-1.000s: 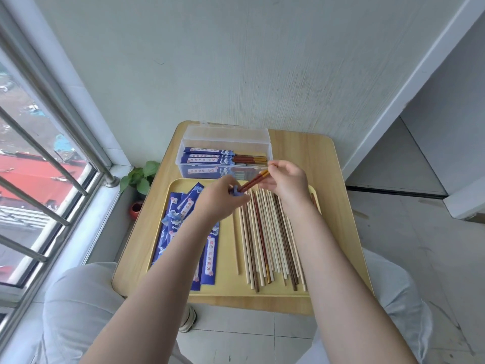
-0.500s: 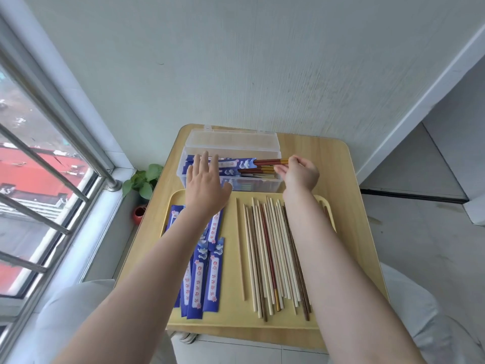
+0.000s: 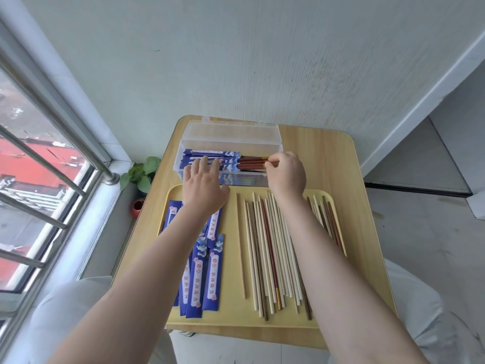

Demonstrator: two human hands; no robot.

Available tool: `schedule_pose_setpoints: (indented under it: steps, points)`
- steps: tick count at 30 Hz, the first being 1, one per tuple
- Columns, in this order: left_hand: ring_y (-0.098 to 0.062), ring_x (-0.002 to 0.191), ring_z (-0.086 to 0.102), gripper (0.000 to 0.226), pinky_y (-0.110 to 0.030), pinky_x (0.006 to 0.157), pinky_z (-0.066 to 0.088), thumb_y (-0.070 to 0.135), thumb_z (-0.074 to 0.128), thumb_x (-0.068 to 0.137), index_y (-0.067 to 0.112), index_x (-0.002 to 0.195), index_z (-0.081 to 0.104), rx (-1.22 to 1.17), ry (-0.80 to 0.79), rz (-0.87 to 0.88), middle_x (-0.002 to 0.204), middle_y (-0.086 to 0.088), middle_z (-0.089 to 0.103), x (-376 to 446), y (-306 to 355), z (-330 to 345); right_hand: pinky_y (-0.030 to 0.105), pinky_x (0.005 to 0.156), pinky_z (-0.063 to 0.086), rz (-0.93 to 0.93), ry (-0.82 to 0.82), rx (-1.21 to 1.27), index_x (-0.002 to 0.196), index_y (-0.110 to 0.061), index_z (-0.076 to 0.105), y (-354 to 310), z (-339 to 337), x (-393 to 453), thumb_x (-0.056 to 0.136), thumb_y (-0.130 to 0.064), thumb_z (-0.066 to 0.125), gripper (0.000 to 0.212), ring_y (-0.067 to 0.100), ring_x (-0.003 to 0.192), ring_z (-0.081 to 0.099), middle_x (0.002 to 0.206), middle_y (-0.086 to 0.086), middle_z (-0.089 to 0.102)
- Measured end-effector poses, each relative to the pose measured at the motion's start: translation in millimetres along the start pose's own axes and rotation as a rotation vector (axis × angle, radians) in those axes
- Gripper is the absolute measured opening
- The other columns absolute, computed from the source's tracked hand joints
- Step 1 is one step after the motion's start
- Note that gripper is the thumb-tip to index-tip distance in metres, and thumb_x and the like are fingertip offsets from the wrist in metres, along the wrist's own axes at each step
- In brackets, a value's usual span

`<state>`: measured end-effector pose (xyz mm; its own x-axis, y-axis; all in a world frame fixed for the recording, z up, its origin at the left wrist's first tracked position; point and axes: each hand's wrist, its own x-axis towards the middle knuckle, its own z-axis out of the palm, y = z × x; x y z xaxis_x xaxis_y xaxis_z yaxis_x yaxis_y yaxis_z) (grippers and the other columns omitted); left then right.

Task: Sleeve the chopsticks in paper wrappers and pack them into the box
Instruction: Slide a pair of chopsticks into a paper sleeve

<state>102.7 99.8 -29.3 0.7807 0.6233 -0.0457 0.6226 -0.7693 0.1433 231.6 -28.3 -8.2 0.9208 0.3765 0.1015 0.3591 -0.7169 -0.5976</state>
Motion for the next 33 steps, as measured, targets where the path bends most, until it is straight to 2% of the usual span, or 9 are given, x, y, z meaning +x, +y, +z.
schedule_pose_setpoints:
  steps: [7,11,16,20,23,25,27,30,33]
  points:
    - [-0.033,0.125,0.042,0.063,-0.042,0.111,0.029,0.040,0.052,0.095,0.017,0.150,0.032,-0.007,0.036,0.022,0.134,-0.012,0.045,1,1,-8,0.027,0.053,0.031,-0.161,-0.132,-0.278,0.097,-0.007,0.069,-5,-3,-4,0.105,-0.020,0.038,0.034,0.022,0.072,0.052,0.107,0.004,0.059]
    - [-0.032,0.125,0.042,0.046,-0.043,0.118,0.022,0.036,0.052,0.094,0.013,0.134,0.052,-0.028,0.129,0.023,0.131,-0.011,0.048,-7,4,-2,0.026,0.050,0.029,-0.220,-0.180,-0.258,0.095,-0.010,0.067,-5,-5,-10,0.100,-0.017,0.039,0.030,0.022,0.074,0.053,0.099,-0.002,0.060]
    - [-0.030,0.135,0.039,0.050,-0.047,0.122,0.013,0.039,0.050,0.096,0.016,0.141,0.048,-0.033,0.064,0.020,0.139,-0.009,0.048,-9,2,-5,0.031,0.064,0.046,-0.209,-0.250,-0.261,0.103,-0.012,0.068,-11,-7,-15,0.099,-0.018,0.040,0.030,0.025,0.085,0.061,0.106,0.004,0.066]
    - [-0.030,0.109,0.051,0.030,-0.039,0.096,0.037,0.029,0.055,0.094,0.009,0.115,0.060,-0.194,0.289,-0.024,0.117,-0.010,0.056,-25,0,-11,0.031,0.067,0.045,-0.236,-0.126,-0.115,0.105,-0.012,0.064,-24,-13,-40,0.099,-0.016,0.045,0.021,0.023,0.086,0.060,0.106,0.002,0.060]
    - [-0.027,0.077,0.056,0.021,-0.033,0.067,0.044,0.025,0.047,0.094,0.008,0.092,0.059,-0.255,0.076,-0.177,0.091,-0.007,0.061,-45,-3,-16,0.031,0.063,0.043,-0.204,-0.316,-0.054,0.102,-0.012,0.063,-32,-3,-74,0.098,-0.019,0.052,0.014,0.023,0.082,0.060,0.091,0.001,0.062]
    - [-0.027,0.077,0.056,0.022,-0.029,0.064,0.043,0.026,0.045,0.094,0.008,0.091,0.058,-0.193,-0.160,-0.234,0.086,-0.005,0.059,-56,-7,-12,0.029,0.060,0.040,-0.146,-0.583,-0.145,0.096,-0.012,0.063,-35,8,-96,0.096,-0.023,0.056,0.013,0.026,0.081,0.060,0.086,0.003,0.063]
    - [-0.024,0.074,0.053,0.019,-0.027,0.057,0.036,0.026,0.047,0.094,0.010,0.089,0.056,-0.166,-0.251,-0.245,0.080,-0.002,0.055,-71,-14,-4,0.029,0.058,0.040,-0.128,-0.761,-0.267,0.087,-0.014,0.056,-33,19,-118,0.092,-0.032,0.063,0.020,0.028,0.087,0.061,0.089,0.002,0.062]
    - [-0.024,0.079,0.055,0.014,-0.029,0.058,0.038,0.023,0.051,0.093,0.010,0.093,0.057,-0.249,-0.244,-0.235,0.090,-0.004,0.058,-89,-20,10,0.032,0.075,0.051,-0.086,-0.812,-0.303,0.111,-0.014,0.061,-27,33,-145,0.088,-0.039,0.067,0.035,0.027,0.100,0.065,0.110,0.003,0.068]
    - [-0.025,0.076,0.061,0.010,-0.035,0.059,0.045,0.022,0.055,0.093,0.013,0.092,0.057,-0.451,-0.082,-0.180,0.087,-0.003,0.062,-108,-21,19,0.031,0.075,0.048,-0.048,-0.722,-0.298,0.122,-0.013,0.057,-26,34,-163,0.092,-0.037,0.063,0.039,0.029,0.106,0.065,0.117,0.005,0.066]
